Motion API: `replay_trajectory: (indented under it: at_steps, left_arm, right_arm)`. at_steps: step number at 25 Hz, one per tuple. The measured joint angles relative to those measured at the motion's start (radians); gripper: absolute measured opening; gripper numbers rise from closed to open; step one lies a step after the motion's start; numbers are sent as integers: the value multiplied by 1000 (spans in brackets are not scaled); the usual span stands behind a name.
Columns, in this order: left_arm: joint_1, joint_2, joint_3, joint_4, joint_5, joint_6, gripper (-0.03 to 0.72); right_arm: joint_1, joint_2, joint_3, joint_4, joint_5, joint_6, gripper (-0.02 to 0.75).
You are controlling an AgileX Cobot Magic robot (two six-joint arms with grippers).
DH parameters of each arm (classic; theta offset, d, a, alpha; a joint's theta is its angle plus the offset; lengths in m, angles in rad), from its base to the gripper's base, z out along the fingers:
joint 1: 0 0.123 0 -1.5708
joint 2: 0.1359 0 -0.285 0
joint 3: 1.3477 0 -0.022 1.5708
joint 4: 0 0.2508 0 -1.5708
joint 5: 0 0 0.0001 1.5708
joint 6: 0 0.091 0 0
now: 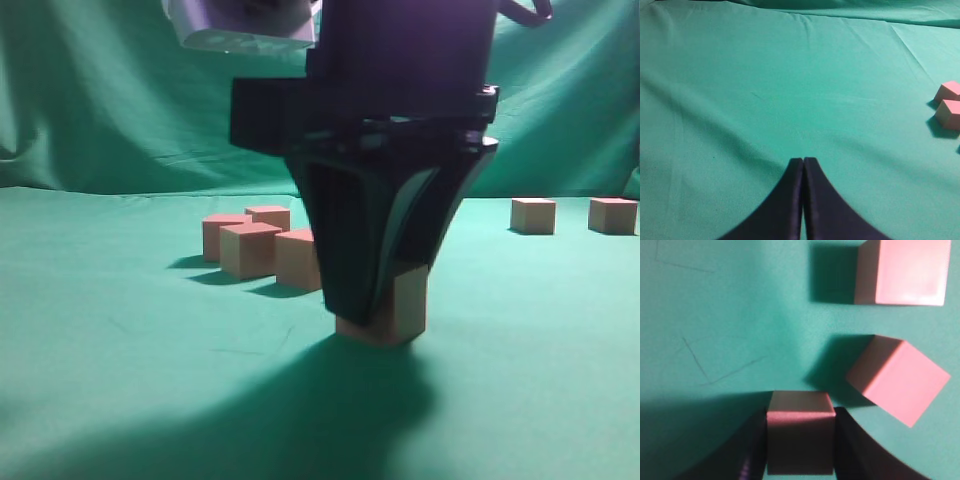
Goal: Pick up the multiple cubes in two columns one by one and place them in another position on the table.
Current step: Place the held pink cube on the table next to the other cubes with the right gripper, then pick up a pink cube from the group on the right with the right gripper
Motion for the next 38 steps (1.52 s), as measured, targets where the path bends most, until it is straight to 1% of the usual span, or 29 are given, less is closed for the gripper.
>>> replay_trajectory:
  at_steps: [2,5,6,7,10,11,12,14,17,19,21,22,26,27,28,31,33,34,38]
  left_arm:
    - [0,0,0,0,0,0,0]
    - [0,0,0,0,0,0,0]
    - [0,0,0,0,0,0,0]
    - [0,0,0,0,0,0,0]
    - [0,0,0,0,0,0,0]
    - [0,0,0,0,0,0,0]
    - [0,0,0,0,0,0,0]
    - [0,0,0,0,0,0,0]
    - [0,0,0,0,0,0,0]
    - [0,0,0,0,0,0,0]
    - [0,0,0,0,0,0,0]
    - [0,0,0,0,0,0,0]
    - [0,0,0,0,0,0,0]
    - [0,0,0,0,0,0,0]
    - [0,0,0,0,0,0,0]
    - [0,0,0,0,0,0,0]
    - [0,0,0,0,0,0,0]
    - [0,0,0,0,0,0,0]
    - [0,0,0,0,0,0,0]
  right_arm:
    - [0,0,-2,0,18,0,421]
    - [0,2,-34,12,99,4,582]
    - [0,2,-55,17,138,8,625]
    - [0,2,-82,19,173,11,647]
    - [0,2,-169,23,312,18,636]
    - [0,2,-195,21,352,18,678]
    - [0,2,-224,9,399,16,661]
    - [0,2,-276,-40,451,15,661]
    - [-4,-8,-320,-168,464,32,661]
    - [-29,-32,-340,-233,466,57,661]
    - [-84,-66,-360,-271,469,86,661]
    - [-126,-82,-368,-280,471,102,661]
    - [-326,-120,-376,-284,477,171,661]
    - [-382,-122,-376,-264,480,182,619]
    - [-428,-122,-376,-231,474,186,608]
    - [-568,-104,-376,-100,387,168,610]
    - [-631,-77,-376,-22,315,127,610]
    - [-658,-62,-376,8,276,113,558]
    - [-728,13,-376,48,168,83,558]
